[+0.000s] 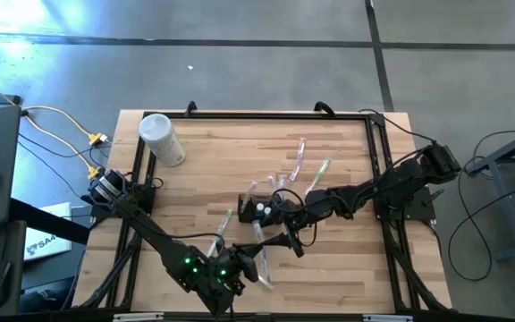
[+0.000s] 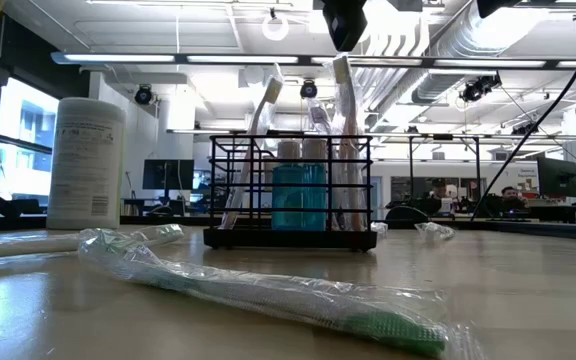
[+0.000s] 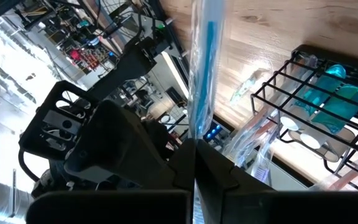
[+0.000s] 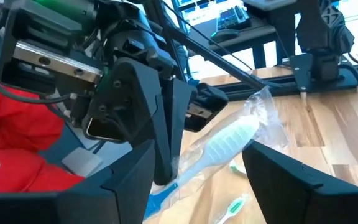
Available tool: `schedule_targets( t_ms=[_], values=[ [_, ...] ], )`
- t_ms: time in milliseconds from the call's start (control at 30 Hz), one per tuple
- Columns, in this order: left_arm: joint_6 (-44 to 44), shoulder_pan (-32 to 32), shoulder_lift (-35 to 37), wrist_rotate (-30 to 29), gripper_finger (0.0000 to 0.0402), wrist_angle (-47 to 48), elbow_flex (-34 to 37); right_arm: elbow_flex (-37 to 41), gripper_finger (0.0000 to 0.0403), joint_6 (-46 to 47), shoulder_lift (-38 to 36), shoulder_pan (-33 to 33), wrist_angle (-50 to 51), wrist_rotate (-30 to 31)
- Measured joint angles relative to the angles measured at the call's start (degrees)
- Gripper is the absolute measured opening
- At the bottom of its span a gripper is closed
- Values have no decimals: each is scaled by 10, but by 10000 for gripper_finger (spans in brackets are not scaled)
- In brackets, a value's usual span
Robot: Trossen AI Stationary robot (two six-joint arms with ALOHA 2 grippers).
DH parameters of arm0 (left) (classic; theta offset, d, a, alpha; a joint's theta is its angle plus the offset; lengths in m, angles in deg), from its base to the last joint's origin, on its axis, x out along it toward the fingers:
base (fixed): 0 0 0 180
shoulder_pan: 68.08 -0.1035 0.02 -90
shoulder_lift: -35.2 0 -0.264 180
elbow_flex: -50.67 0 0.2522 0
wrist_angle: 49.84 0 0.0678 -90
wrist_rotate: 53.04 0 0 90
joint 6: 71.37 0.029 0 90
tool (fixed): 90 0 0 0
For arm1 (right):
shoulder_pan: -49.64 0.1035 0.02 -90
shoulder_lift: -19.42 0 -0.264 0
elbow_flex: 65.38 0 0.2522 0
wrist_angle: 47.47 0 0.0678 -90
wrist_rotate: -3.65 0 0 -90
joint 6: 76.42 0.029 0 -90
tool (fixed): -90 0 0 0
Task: Pick & Place toothbrushing station
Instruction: Put the blue toothbrush into the black mesh
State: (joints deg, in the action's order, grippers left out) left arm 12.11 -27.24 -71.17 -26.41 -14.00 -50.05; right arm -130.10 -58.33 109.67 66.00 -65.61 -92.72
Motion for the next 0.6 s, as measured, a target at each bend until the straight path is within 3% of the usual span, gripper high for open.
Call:
schedule_targets(
  t_ms=[600],
  values=[
    [1,-11,0,1,0,-12,0,0,226,2,0,0,0,2]
  ],
)
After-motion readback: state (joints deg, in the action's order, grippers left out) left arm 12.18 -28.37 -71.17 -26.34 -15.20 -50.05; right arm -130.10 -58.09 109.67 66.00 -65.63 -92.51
